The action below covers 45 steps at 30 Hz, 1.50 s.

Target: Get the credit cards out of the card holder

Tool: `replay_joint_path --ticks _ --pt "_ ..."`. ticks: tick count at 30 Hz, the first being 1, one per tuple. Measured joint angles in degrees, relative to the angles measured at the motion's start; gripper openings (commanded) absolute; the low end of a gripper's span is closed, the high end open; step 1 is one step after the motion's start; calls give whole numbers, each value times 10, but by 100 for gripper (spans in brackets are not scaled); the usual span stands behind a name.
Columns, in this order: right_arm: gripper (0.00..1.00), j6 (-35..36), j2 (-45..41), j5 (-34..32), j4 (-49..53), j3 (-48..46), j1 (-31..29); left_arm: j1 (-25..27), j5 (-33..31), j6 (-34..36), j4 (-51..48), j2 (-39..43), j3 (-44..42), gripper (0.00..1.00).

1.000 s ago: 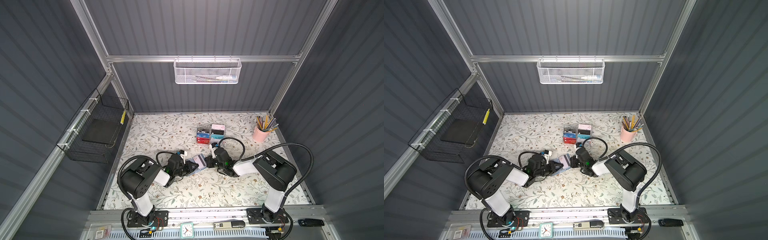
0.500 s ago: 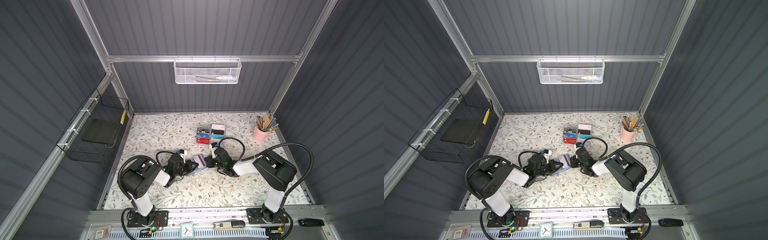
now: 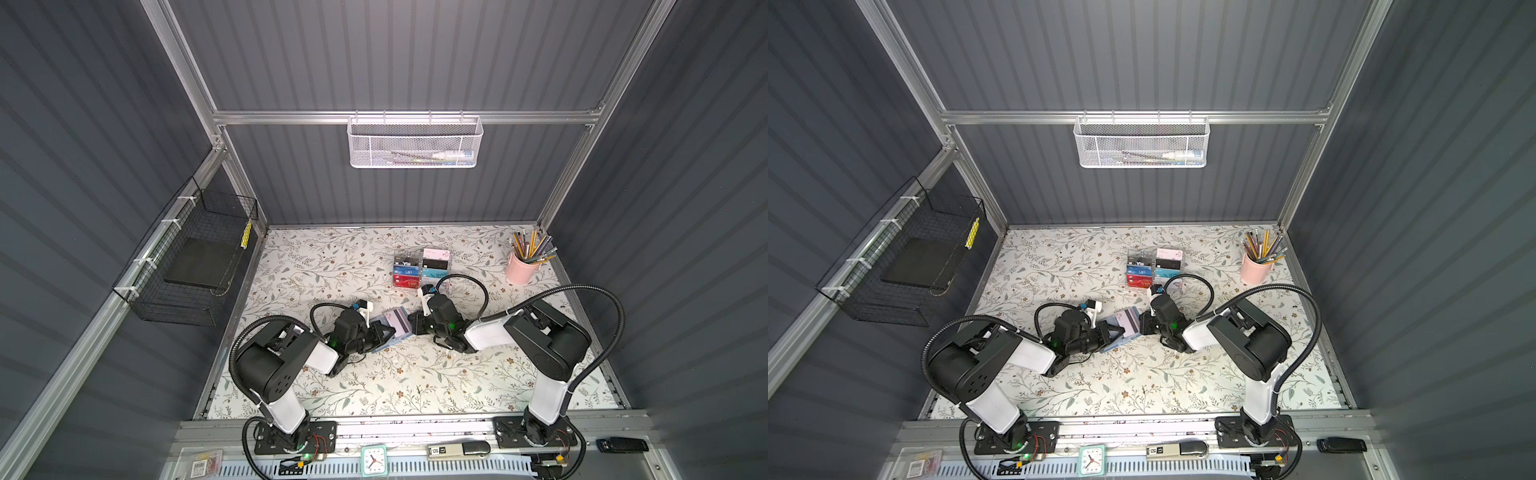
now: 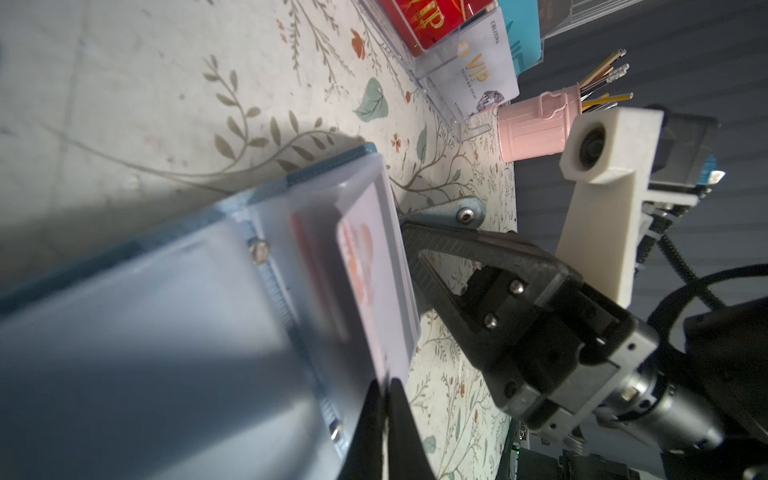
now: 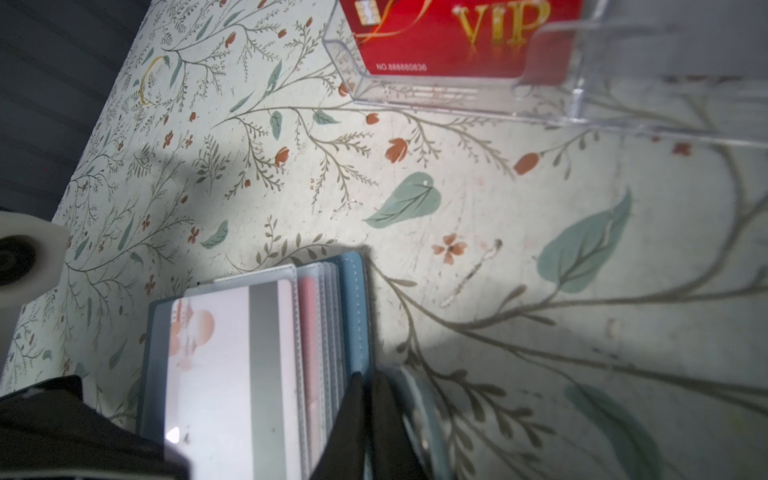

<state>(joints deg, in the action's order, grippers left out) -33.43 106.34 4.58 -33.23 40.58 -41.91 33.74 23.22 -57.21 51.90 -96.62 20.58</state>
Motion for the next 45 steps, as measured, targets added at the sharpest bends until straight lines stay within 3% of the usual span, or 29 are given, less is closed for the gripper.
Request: replay_joint_path --ticks 12,21,30,41,45 --pt "9 -2 -4 16 -21 -17 6 0 7 13 0 0 -1 0" --pt "23 0 -58 31 6 -56 6 0 10 31 -17 1 2 0" --pt "31 15 -90 32 59 -44 1 0 15 56 -63 3 26 0" --pt "28 19 -34 32 71 16 -5 0 24 60 -68 3 30 0" --pt "25 19 -29 31 66 17 -5 0 24 60 -69 3 30 9"
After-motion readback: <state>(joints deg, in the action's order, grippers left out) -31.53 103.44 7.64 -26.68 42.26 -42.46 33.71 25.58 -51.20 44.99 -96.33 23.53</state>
